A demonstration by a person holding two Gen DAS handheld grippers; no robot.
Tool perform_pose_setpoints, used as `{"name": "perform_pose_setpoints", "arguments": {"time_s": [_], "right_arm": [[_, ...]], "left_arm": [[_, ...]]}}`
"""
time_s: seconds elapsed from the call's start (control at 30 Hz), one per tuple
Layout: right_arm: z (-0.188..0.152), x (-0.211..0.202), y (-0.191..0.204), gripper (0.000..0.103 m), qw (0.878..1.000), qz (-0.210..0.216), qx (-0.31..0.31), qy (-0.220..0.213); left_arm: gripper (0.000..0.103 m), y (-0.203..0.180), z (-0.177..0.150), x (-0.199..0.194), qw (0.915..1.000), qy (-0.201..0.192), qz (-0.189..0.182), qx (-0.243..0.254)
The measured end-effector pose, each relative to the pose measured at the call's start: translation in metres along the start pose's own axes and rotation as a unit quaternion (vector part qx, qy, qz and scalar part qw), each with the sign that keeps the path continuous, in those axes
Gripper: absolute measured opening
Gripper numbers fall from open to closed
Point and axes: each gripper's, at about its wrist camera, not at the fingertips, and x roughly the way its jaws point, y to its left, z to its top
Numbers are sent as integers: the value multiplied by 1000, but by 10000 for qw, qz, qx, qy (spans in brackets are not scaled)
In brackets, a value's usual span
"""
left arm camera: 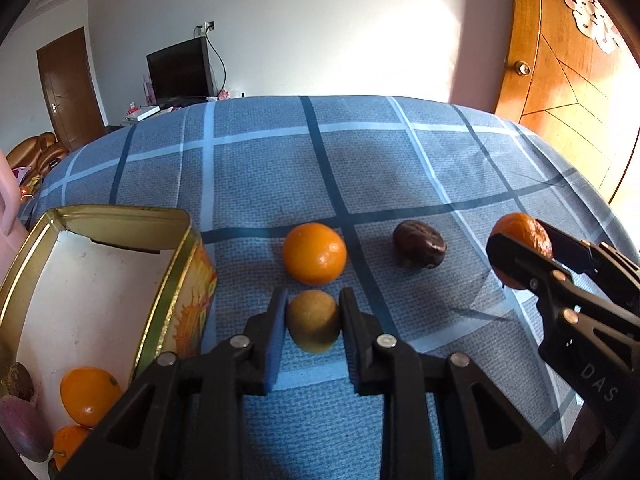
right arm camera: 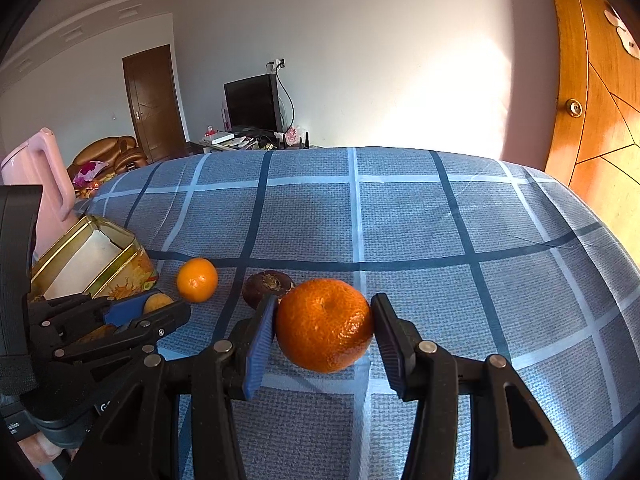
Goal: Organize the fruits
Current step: 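Grasp a tangerine with the right tool while the left tool grasps another small yellow fruit, then lift and carry the yellow fruit and tangerine over the gold tray with both tools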
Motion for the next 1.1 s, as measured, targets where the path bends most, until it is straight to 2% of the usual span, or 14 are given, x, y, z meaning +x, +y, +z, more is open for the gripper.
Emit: {"name": "perform_pose_setpoints", "arguments": {"time_s": [0.27,0.67,1.1], "right_arm": [[0,1,-3,50,9999,69,79,21],[-2,-4,-1,50,9997,230,22,-61],[-4,-17,8,50,9984,412,-157,-353]], "left_arm": [[28,4,-4,-6,9999,-46,-78,-60],[28,2,-8,-25,9983,-545,189,-3],[28,1,-12,-38,9956,-858,373,50]]}}
